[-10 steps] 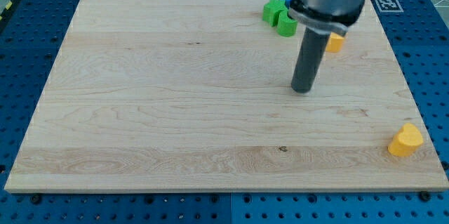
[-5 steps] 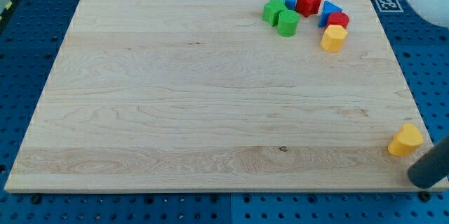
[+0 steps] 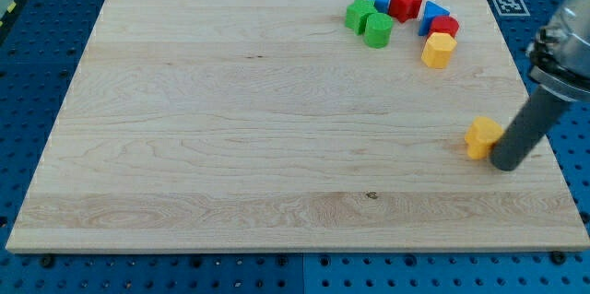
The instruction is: Move the yellow heart closer to the yellow hexagon
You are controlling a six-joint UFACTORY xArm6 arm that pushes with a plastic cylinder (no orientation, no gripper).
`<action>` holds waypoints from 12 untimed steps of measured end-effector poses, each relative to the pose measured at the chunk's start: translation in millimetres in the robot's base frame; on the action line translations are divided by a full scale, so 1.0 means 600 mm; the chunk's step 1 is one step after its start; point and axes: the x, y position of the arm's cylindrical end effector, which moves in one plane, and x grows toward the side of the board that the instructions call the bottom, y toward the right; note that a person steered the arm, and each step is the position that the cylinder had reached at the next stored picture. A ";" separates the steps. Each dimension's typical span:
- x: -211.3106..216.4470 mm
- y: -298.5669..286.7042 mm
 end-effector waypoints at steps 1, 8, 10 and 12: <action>-0.026 -0.030; -0.166 -0.065; -0.165 -0.037; -0.175 -0.111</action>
